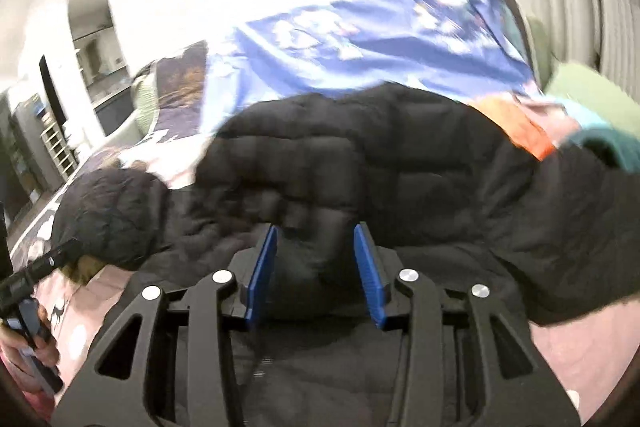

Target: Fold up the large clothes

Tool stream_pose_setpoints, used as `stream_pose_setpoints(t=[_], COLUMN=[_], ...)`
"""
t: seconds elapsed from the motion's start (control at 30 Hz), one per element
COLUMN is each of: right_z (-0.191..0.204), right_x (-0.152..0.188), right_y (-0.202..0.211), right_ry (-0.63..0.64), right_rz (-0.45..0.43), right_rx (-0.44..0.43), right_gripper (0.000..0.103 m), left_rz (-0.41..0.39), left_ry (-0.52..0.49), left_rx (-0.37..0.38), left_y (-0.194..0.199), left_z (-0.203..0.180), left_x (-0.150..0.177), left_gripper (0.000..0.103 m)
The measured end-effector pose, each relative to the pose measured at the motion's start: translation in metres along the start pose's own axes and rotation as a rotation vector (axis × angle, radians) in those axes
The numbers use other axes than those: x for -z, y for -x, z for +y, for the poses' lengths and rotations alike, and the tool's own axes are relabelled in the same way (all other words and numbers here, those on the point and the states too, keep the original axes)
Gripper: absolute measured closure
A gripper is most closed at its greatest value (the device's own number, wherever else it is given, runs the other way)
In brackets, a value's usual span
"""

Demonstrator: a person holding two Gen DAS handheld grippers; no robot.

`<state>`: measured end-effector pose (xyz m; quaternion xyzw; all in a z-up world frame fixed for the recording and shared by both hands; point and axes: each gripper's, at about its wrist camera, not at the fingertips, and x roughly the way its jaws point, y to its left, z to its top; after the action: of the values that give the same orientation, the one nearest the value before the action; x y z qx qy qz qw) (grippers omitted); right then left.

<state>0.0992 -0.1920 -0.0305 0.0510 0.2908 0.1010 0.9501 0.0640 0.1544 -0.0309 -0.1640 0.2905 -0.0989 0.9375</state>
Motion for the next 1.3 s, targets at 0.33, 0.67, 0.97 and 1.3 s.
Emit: stream_pose_setpoints(t=[0.33, 0.67, 0.97, 1.3], right_z=[0.028, 0.029, 0.021, 0.004], right_x=[0.042, 0.038, 0.055, 0.058], right_y=[-0.09, 0.012, 0.013, -0.008], right_ry=[0.059, 0.084, 0.01, -0.078], right_rz=[0.228, 0.07, 0.134, 0.213], right_rx=[0.15, 0.117, 0.213, 0.238], right_gripper=[0.058, 0.039, 0.038, 0.038], left_rz=[-0.111, -0.134, -0.208, -0.264], left_ry=[0.585, 0.949, 0.704, 0.425], left_rx=[-0.177, -0.021, -0.172, -0.078], left_y=[0.078, 0.03, 0.057, 0.097], left_z=[0.22, 0.319, 0.28, 0.173], left_x=[0.015, 0.012, -0.034, -0.08], left_gripper=[0.02, 0.017, 0.079, 0.093])
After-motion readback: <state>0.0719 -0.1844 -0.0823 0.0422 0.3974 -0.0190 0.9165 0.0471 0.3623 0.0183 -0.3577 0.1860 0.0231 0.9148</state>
